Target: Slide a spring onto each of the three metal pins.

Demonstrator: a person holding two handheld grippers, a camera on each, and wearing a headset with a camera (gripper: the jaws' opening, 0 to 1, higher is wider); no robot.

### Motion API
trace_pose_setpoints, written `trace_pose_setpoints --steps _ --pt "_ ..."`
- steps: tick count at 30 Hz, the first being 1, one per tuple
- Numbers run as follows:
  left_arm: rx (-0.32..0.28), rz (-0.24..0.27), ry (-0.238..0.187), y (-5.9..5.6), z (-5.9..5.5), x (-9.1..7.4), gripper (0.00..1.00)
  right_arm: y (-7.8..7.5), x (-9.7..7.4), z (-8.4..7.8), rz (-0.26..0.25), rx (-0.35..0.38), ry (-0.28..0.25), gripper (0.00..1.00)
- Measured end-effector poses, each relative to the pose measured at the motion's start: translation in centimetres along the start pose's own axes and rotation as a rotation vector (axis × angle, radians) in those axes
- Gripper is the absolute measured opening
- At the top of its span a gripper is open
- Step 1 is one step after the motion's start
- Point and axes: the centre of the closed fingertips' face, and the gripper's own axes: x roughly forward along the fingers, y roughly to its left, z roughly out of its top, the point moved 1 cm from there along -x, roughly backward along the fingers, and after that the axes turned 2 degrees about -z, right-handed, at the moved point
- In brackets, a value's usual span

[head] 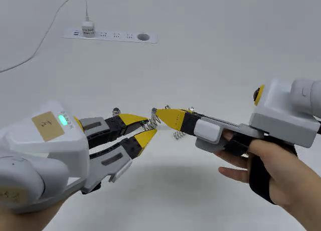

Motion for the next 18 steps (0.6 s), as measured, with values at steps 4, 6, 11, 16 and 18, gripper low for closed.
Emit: trace_pose_setpoints --steps 4,6,11,16,18 --pt "0.011 0.003 0.025 0.0 -0.3 0.1 0.11 0.5 0.0 -0.1 0.019 -0.013 -0.008 0.12" --pt "0.017 0.005 0.04 0.1 -0.5 0.2 0.11 0.7 0.1 -0.1 0.035 -0.006 -0.014 0.11" --pt "-0.002 0.006 0.04 0.3 -0.8 0.2 0.11 0.7 0.2 -0.2 0.035 -0.019 -0.013 0.11" --pt "-0.025 0.027 0.084 0.8 -2.0 0.0 0.12 0.5 0.2 0.6 0.011 -0.044 -0.048 0.11" --pt "-0.039 0.032 0.09 1.0 -2.5 -0.2 0.15 0.2 0.1 1.1 -0.02 -0.086 -0.065 0.11"
